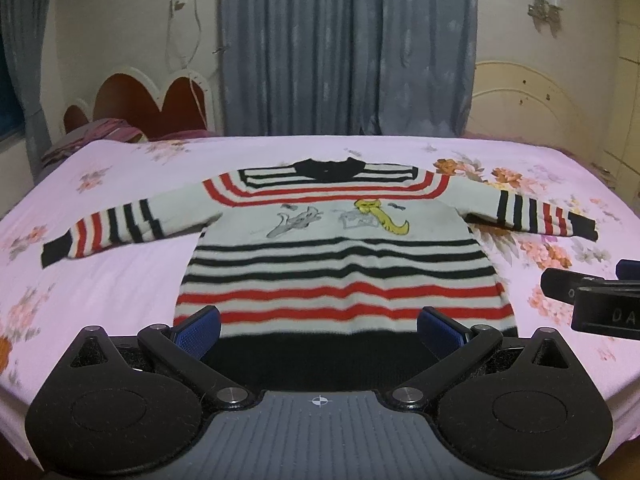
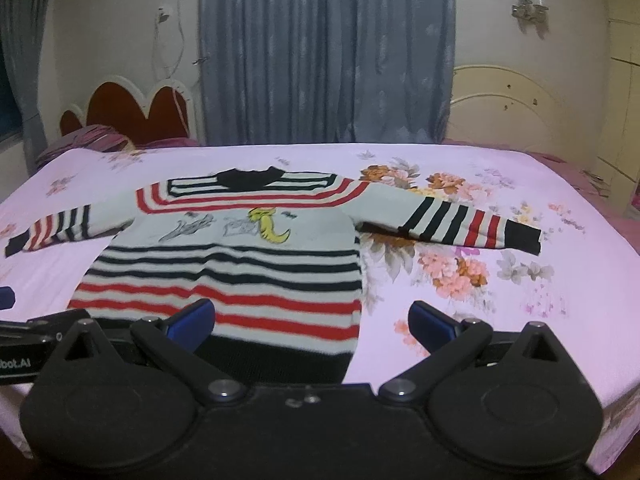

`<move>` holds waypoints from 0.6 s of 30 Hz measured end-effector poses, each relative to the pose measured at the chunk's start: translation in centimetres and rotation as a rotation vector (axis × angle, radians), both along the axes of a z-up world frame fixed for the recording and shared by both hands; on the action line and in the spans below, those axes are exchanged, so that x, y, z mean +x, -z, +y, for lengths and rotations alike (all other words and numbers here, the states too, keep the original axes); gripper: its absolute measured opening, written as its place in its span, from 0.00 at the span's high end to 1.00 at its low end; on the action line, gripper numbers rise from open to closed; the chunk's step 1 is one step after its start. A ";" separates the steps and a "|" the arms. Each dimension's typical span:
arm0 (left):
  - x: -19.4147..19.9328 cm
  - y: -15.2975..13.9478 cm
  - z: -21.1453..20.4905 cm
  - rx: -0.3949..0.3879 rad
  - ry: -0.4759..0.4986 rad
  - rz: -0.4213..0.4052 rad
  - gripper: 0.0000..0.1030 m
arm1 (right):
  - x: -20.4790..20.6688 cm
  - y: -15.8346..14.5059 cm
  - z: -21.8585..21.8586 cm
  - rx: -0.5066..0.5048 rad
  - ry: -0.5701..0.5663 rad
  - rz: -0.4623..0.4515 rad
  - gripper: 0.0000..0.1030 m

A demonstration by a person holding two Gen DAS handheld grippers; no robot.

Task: Fold small clothes
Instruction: 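Grasp the black cuff of the sleeve nearest the right gripper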

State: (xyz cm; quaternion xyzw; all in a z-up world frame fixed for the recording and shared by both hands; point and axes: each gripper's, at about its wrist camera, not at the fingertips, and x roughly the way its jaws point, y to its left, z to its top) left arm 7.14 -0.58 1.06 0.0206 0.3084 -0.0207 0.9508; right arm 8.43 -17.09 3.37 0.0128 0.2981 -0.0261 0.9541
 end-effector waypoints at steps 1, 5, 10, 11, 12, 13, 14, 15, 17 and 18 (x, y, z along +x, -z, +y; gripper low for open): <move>0.7 0.0 0.0 0.003 0.003 0.000 0.00 | 0.6 0.1 0.0 -0.003 0.009 0.002 0.01; 3.9 0.2 0.0 -0.001 0.021 0.007 0.00 | 3.2 0.3 -0.4 -0.005 0.046 0.006 0.01; 8.0 0.5 0.0 -0.019 0.049 0.026 0.00 | 6.2 0.3 -0.7 -0.017 0.097 0.000 0.01; 8.9 0.6 -0.1 -0.020 0.060 0.032 0.00 | 6.7 0.2 -0.8 -0.020 0.110 -0.004 0.01; 9.7 0.6 -0.3 -0.018 0.070 0.032 0.00 | 7.1 0.1 -0.9 -0.024 0.125 -0.007 0.01; 10.3 0.6 -0.4 -0.014 0.080 0.027 0.00 | 7.6 0.1 -1.0 -0.030 0.142 -0.010 0.01; 11.0 0.6 -0.5 -0.010 0.091 0.023 0.00 | 8.0 0.0 -1.1 -0.036 0.157 -0.015 0.01; 11.7 0.6 -0.6 -0.012 0.104 0.021 0.00 | 8.4 0.0 -1.2 -0.044 0.179 -0.020 0.01; 13.0 0.7 -0.6 -0.027 0.119 0.019 0.00 | 9.4 0.1 -1.4 -0.056 0.224 -0.040 0.01; 13.7 0.8 -0.5 -0.043 0.128 0.026 0.00 | 9.9 0.1 -1.6 -0.059 0.244 -0.052 0.01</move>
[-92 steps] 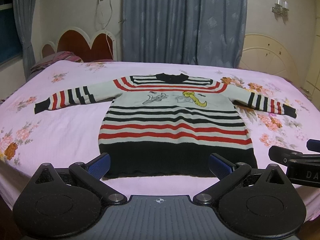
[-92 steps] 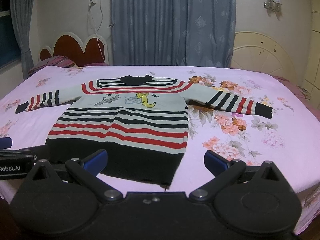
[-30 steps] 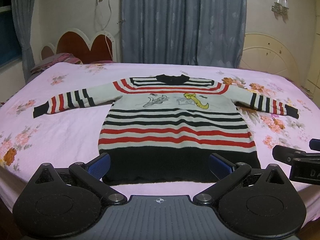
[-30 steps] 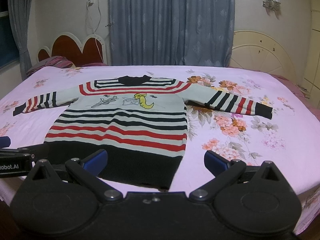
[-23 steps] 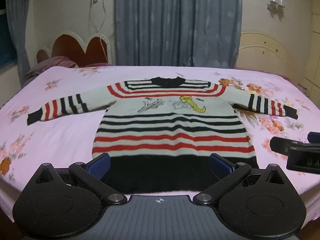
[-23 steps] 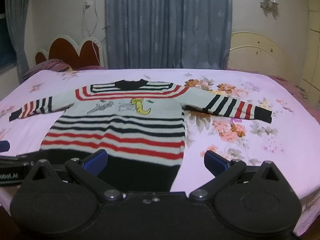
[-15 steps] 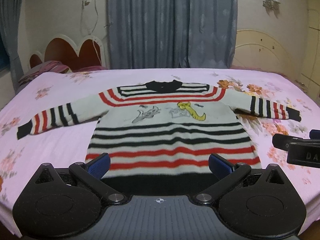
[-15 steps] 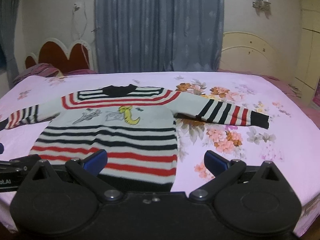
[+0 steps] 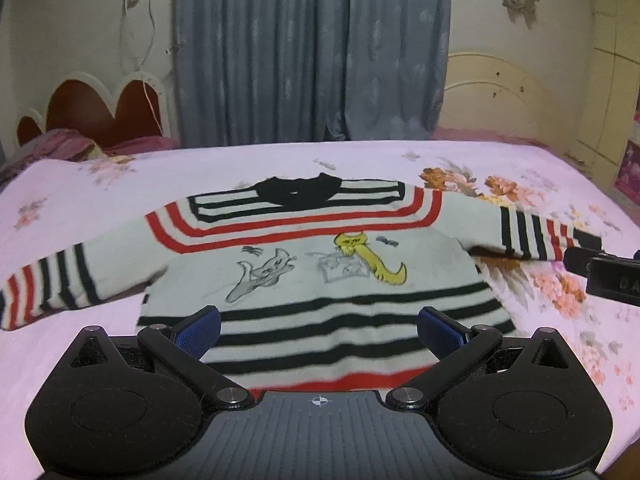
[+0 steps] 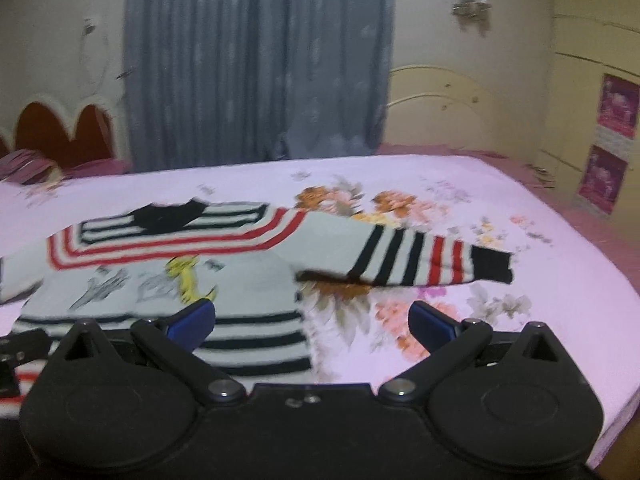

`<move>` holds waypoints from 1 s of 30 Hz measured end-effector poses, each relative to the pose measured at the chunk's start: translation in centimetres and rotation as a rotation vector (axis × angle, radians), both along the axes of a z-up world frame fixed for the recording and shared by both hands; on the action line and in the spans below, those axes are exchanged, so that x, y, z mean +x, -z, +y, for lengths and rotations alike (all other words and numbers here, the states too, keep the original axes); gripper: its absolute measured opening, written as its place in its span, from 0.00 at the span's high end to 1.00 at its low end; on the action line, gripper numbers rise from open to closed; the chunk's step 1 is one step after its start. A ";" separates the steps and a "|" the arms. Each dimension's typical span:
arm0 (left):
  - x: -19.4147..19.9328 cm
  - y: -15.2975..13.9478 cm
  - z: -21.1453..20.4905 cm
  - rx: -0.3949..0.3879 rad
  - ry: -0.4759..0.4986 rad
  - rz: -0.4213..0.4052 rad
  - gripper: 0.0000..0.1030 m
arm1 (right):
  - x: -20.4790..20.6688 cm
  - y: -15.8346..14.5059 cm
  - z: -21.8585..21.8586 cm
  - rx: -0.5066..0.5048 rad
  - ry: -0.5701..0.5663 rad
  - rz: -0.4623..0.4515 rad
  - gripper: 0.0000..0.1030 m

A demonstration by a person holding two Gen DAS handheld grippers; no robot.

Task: Fold small clothes
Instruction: 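Grasp the black cuff of the sleeve nearest the right gripper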

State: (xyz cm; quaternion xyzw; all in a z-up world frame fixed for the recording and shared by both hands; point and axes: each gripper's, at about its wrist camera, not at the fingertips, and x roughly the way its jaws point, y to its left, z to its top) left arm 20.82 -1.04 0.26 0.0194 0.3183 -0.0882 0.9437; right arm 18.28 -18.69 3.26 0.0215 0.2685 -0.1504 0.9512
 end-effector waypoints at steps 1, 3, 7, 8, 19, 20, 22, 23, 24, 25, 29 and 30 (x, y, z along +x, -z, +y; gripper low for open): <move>0.7 0.2 0.1 -0.025 0.026 0.010 0.00 | 0.5 0.1 -0.3 0.005 0.018 -0.013 0.01; 2.0 0.5 0.2 -0.064 0.055 0.022 0.00 | 1.1 0.5 -1.3 0.034 0.031 -0.049 0.01; 4.0 1.4 -1.0 -0.112 0.098 0.040 0.00 | 2.3 1.3 -4.4 0.061 0.095 -0.029 0.01; 4.5 1.8 -1.6 -0.116 0.105 0.043 0.00 | 2.4 1.4 -5.4 0.085 0.113 -0.026 0.01; 9.7 4.2 -8.6 -0.068 0.098 0.132 0.00 | 7.4 5.8 -19.0 0.251 0.283 -0.009 0.49; 10.1 4.2 -9.3 -0.065 0.095 0.133 0.00 | 8.0 6.3 -20.3 0.273 0.298 -0.005 0.51; 11.1 4.5 -10.8 -0.041 0.093 0.140 0.00 | 9.0 7.7 -23.3 0.316 0.337 -0.011 0.54; 11.6 4.7 -11.8 -0.027 0.091 0.150 0.00 | 9.5 8.3 -24.6 0.336 0.356 -0.013 0.53; 12.1 4.9 -12.7 -0.016 0.086 0.161 0.00 | 9.8 9.0 -25.8 0.364 0.373 -0.013 0.53; 12.5 5.0 -13.5 -0.011 0.081 0.170 0.00 | 10.0 9.7 -27.0 0.400 0.387 -0.014 0.53; 13.5 5.2 -16.5 0.003 0.079 0.188 0.00 | 10.6 12.5 -30.6 0.525 0.411 -0.020 0.54; 13.6 5.2 -17.1 0.009 0.083 0.190 0.00 | 10.6 13.0 -30.9 0.544 0.408 -0.027 0.54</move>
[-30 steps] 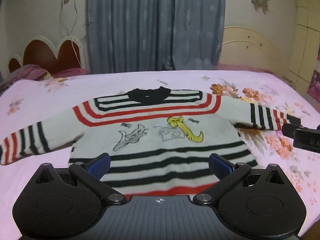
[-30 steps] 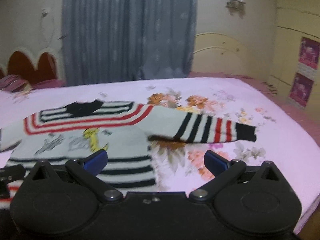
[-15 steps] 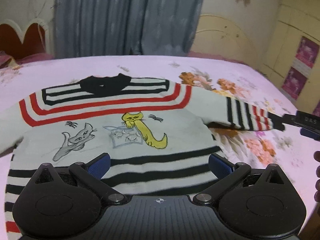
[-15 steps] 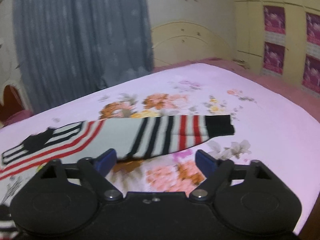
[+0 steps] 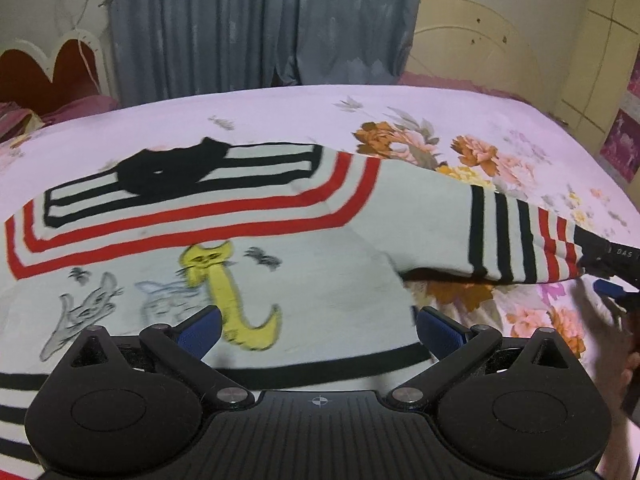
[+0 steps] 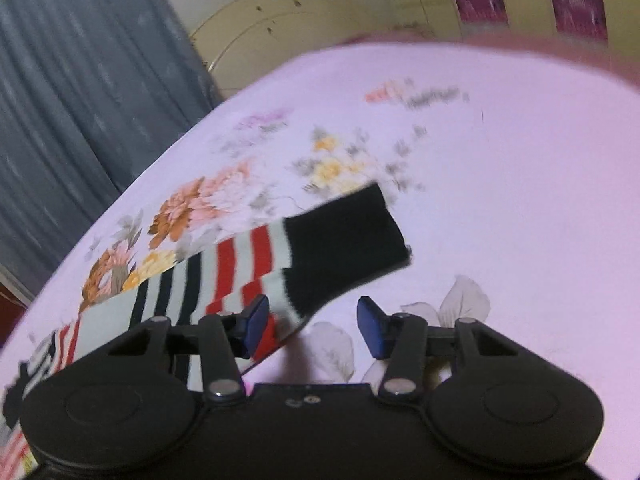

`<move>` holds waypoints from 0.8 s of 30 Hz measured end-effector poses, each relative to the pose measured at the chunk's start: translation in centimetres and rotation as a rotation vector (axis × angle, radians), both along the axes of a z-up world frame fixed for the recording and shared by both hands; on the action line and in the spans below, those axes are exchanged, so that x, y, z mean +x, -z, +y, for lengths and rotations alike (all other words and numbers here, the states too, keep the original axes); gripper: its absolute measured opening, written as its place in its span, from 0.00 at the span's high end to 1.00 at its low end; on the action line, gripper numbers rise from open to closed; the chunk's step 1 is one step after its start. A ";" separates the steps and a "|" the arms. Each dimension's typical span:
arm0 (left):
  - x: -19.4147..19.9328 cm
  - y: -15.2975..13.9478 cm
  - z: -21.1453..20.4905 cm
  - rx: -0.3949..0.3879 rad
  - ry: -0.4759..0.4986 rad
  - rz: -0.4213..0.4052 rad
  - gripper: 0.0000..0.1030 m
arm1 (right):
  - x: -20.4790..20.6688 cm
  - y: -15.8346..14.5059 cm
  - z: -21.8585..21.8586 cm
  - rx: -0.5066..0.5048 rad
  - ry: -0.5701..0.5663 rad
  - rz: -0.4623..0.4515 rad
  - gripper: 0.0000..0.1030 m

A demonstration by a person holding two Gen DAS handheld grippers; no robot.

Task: Fold small clothes
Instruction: 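Grasp the black cuff of the sleeve nearest the right gripper, then carry the held sleeve across the sweater body and open the right gripper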

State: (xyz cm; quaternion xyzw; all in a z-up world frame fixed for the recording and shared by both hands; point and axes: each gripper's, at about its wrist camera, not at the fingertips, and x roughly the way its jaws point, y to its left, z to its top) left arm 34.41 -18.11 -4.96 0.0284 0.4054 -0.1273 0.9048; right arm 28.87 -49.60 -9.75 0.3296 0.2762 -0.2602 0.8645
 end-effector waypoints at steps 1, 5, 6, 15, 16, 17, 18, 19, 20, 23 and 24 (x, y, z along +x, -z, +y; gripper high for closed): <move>0.1 0.1 -0.5 0.007 0.004 0.002 0.00 | 0.0 0.4 -0.2 0.004 -0.005 -0.019 0.54; 0.9 0.8 -1.8 0.031 0.001 0.032 0.00 | -0.5 1.6 -1.5 0.028 0.047 -0.087 0.72; 1.1 0.9 -1.9 0.031 -0.002 0.034 0.00 | -0.8 1.9 -2.1 0.049 0.064 -0.105 0.79; 2.4 0.9 1.2 0.013 -0.073 0.024 0.00 | -0.6 2.2 -3.8 0.134 0.031 -0.177 0.60; 2.4 1.0 2.0 0.010 -0.086 0.021 0.00 | -0.6 2.0 -3.8 0.145 0.021 -0.191 0.47; 2.4 1.1 2.9 0.008 -0.098 0.019 0.00 | -0.4 1.8 -3.6 0.149 0.014 -0.193 0.45; 2.5 1.2 3.7 0.004 -0.110 0.019 0.00 | 0.0 1.6 -3.4 0.140 0.007 -0.181 0.47; 2.6 1.3 4.6 -0.001 -0.123 0.021 0.00 | 0.5 1.4 -2.9 0.115 0.007 -0.149 0.64; 2.7 1.5 5.7 -0.006 -0.138 0.022 0.00 | 0.8 1.4 -2.8 0.105 0.013 -0.122 0.78; 3.2 2.2 8.6 0.002 -0.157 0.032 0.00 | 1.8 1.1 -1.9 0.045 0.034 -0.057 0.93; 3.5 2.6 9.5 0.014 -0.159 0.040 0.00 | 2.6 0.5 -0.9 -0.029 0.012 -0.018 0.93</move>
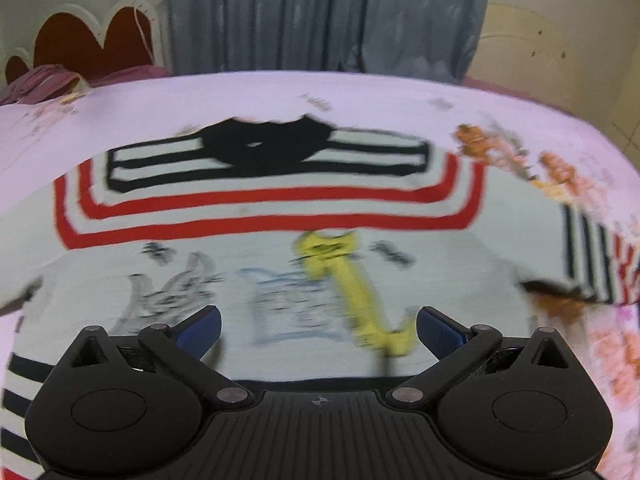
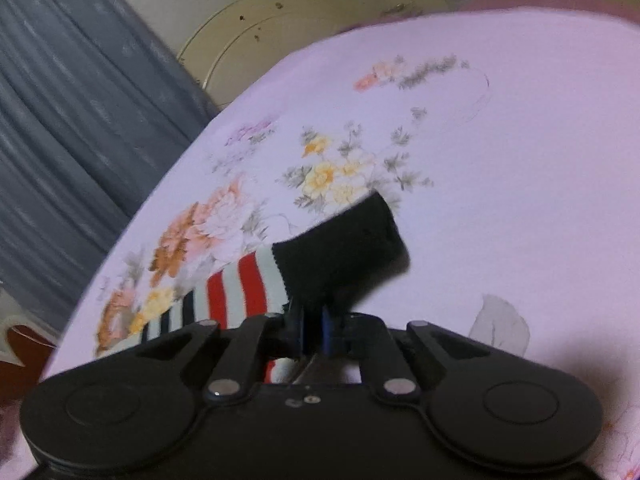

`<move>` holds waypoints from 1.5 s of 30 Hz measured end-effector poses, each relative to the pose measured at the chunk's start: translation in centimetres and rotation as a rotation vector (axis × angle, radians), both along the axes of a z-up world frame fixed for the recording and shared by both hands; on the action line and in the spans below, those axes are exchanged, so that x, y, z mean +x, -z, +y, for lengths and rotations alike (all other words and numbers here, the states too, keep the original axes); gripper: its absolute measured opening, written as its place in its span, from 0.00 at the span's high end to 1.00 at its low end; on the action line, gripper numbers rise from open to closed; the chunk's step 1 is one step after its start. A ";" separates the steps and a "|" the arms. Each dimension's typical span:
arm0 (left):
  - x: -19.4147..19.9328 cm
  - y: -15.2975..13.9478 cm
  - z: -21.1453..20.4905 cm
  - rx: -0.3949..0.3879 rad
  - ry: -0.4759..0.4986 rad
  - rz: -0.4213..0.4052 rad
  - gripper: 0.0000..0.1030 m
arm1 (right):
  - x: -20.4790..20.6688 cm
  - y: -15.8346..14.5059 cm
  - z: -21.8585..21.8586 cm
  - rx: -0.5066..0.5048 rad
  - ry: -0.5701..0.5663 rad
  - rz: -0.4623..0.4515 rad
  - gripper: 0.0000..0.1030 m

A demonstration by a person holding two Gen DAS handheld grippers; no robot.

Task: Fold small clothes
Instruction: 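Carry the held sleeve across the sweater body and open the right gripper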

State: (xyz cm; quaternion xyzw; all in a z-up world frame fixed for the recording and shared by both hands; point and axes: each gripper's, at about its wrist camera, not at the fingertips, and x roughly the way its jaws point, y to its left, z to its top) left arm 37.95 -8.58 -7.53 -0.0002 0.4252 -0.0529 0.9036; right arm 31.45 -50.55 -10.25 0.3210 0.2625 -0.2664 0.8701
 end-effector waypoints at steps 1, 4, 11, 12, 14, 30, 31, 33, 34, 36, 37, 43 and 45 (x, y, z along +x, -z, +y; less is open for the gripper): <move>0.3 0.3 1.1 0.004 -0.004 0.006 0.00 | 0.9 -1.1 1.4 -0.074 -0.043 0.006 0.93; 1.1 0.8 4.3 -0.022 -0.028 0.010 0.00 | 3.2 -4.1 6.1 -0.191 -0.195 -0.048 0.93; 2.2 0.7 10.8 -0.100 -0.092 -0.027 0.01 | 9.0 -6.4 22.3 -0.243 -0.640 -0.096 0.94; 2.1 0.6 11.3 -0.100 -0.092 -0.033 0.01 | 9.5 -6.2 24.7 -0.251 -0.695 -0.091 0.94; 2.0 0.6 12.5 -0.104 -0.097 -0.043 0.01 | 10.3 -5.7 29.3 -0.279 -0.798 -0.072 0.94; 4.1 2.6 11.1 -0.276 -0.012 0.001 0.02 | 7.2 -4.8 34.8 -0.312 -0.830 -0.032 0.82; 4.9 3.0 10.2 -0.290 0.001 0.015 0.19 | 6.9 -5.2 33.2 -0.303 -0.773 -0.033 0.83; 6.2 3.8 8.2 -0.288 0.024 0.045 0.31 | 6.6 -5.8 30.7 -0.296 -0.692 -0.028 0.83; 6.7 4.0 7.4 -0.268 0.023 0.047 0.31 | 6.4 -5.9 29.4 -0.297 -0.661 -0.019 0.83; 7.8 4.1 5.8 -0.239 0.035 0.042 0.31 | 5.9 -6.3 27.1 -0.304 -0.609 -0.012 0.83; 8.4 4.1 5.1 -0.235 0.041 0.048 0.31 | 5.6 -6.4 26.3 -0.306 -0.589 -0.011 0.83; 9.4 3.8 2.2 -0.148 0.052 0.029 0.75 | 4.4 -5.5 22.4 -0.284 -0.486 0.000 0.83; 9.5 3.7 1.9 -0.143 0.062 0.022 0.87 | 4.2 -5.2 21.7 -0.275 -0.473 0.004 0.83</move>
